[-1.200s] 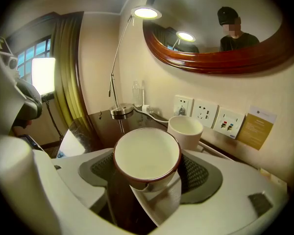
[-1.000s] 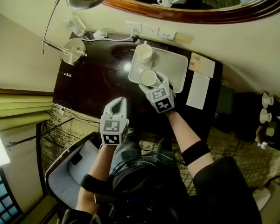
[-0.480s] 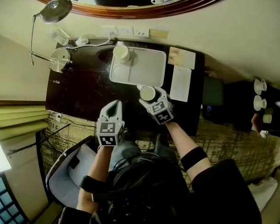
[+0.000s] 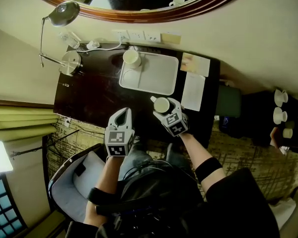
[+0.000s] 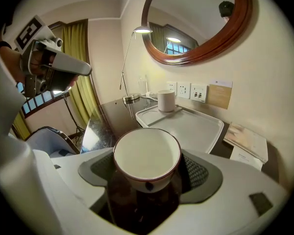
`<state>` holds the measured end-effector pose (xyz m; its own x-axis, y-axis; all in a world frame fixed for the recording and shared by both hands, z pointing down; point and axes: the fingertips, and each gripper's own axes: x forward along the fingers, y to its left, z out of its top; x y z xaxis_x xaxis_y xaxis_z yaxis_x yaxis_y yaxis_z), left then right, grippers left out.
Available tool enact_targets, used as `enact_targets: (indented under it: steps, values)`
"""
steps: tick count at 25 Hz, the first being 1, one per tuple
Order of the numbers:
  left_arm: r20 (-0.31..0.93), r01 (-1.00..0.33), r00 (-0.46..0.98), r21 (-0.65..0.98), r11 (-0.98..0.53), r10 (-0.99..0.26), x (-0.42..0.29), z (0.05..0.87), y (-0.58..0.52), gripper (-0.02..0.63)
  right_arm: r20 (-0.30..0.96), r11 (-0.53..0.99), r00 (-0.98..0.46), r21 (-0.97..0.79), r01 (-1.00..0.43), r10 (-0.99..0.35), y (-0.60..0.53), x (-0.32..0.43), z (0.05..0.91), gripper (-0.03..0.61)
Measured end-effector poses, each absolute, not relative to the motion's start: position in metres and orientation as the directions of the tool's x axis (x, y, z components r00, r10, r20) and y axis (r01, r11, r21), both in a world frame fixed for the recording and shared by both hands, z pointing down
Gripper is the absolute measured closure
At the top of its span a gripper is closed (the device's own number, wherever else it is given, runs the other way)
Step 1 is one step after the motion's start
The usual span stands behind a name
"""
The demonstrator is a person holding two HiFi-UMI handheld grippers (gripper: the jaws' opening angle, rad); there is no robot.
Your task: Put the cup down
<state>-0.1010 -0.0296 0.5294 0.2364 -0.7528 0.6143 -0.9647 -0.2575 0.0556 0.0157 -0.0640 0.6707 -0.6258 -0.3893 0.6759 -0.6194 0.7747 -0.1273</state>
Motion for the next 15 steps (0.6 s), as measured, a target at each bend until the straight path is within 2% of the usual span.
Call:
enact_targets:
  steps: [15]
  values:
    - [0.607,-0.967,0.221,0.035,-0.252,-0.763,-0.097,0.525,-0.017,0.612,0.7,0.783,-0.605,-0.104,-0.613,-0.38,-0.055,0.024,0.691,0.166]
